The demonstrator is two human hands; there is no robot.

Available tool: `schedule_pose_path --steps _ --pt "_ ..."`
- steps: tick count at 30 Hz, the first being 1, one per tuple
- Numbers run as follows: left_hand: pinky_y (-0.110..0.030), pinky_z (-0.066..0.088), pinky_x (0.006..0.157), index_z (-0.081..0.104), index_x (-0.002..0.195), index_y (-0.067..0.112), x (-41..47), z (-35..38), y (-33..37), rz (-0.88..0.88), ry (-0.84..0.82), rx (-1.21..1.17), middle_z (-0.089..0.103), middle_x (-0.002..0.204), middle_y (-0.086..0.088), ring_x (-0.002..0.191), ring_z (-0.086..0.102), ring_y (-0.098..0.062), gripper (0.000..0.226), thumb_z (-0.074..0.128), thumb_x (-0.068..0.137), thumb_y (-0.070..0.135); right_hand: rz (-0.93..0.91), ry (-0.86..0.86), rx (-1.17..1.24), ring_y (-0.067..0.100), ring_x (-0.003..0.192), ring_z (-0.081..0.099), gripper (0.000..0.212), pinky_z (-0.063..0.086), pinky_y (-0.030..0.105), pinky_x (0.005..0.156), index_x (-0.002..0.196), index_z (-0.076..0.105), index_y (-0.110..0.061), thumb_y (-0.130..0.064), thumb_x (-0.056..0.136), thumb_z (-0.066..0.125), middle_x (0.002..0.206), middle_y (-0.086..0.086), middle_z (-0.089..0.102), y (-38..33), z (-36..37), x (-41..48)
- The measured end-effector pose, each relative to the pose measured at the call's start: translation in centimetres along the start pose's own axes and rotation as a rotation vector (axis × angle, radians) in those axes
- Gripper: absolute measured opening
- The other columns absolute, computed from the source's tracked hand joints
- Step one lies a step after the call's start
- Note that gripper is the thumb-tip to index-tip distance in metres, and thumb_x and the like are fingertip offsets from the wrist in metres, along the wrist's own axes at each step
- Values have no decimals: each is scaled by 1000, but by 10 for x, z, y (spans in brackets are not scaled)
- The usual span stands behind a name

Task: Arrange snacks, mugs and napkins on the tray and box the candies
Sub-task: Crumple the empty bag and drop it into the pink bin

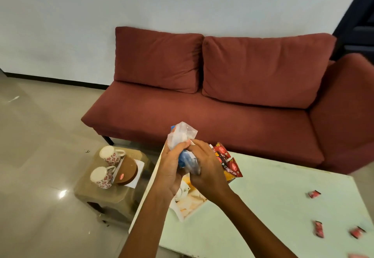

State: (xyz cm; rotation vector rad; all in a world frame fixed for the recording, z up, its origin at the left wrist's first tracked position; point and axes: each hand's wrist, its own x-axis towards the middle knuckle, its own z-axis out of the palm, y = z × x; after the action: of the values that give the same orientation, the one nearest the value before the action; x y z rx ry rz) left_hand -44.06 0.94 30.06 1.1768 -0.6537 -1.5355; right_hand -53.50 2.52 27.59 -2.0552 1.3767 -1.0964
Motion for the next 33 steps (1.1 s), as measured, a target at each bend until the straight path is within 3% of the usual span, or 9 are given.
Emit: schedule_pose_path --steps 4,9,12,15,17,20,24,28,33 --pt "-34 48 88 42 129 11 -18 47 -8 -11 107 138 54 124 -16 99 56 -23 39 50 92 20 88 -20 213 20 122 48 64 44 36 102 125 31 -37 -37 72 66 133 -8 43 5 -46 -35" --pt "-30 53 76 55 98 31 -67 105 -54 46 27 205 62 108 -1 95 61 -21 13 58 86 27 85 22 217 9 138 25 100 44 42 103 136 18 -35 -42 61 83 152 -9 15 29 -137 -84" --pt "-32 51 81 55 109 26 -99 146 -90 64 22 270 61 111 1 97 61 -20 24 59 86 27 28 -71 162 -12 137 -1 115 33 19 108 140 4 -43 -41 57 84 148 -27 -20 49 -188 -121" --pt "-21 54 69 62 96 32 -132 192 -127 108 -83 330 66 97 9 89 64 -10 16 58 87 18 82 -171 36 -15 130 -9 120 18 -6 92 135 -3 -54 -39 55 86 150 -16 -29 66 -233 -160" --pt "-15 53 62 62 88 36 -146 218 -143 103 -128 351 65 89 18 79 67 -1 22 58 87 14 114 -161 14 -5 132 -1 117 21 -8 88 135 1 -55 -35 56 86 154 -8 -23 77 -255 -182" --pt "-15 48 78 54 118 15 -154 265 -159 17 -163 473 59 108 3 93 59 -11 29 56 89 16 154 -28 19 5 133 22 100 29 -2 90 132 21 -53 -27 60 86 156 -5 3 90 -285 -215" --pt "-26 45 88 48 121 10 -161 315 -174 -136 -198 499 56 115 -13 100 57 -23 32 51 91 22 212 157 10 2 111 43 84 32 -8 83 137 34 -35 -20 69 81 139 -2 33 113 -311 -241" --pt "-12 52 57 35 103 40 -155 341 -214 93 -507 622 51 111 -4 86 60 -12 33 50 91 12 277 255 -57 5 105 48 71 37 -3 86 136 41 -18 -16 75 76 130 7 48 147 -337 -261" --pt "-16 54 79 18 136 43 -127 378 -248 -52 -875 738 45 127 9 110 56 -12 56 48 93 25 345 295 -190 11 105 52 61 38 0 86 129 50 -9 -1 74 74 125 12 55 201 -373 -285"
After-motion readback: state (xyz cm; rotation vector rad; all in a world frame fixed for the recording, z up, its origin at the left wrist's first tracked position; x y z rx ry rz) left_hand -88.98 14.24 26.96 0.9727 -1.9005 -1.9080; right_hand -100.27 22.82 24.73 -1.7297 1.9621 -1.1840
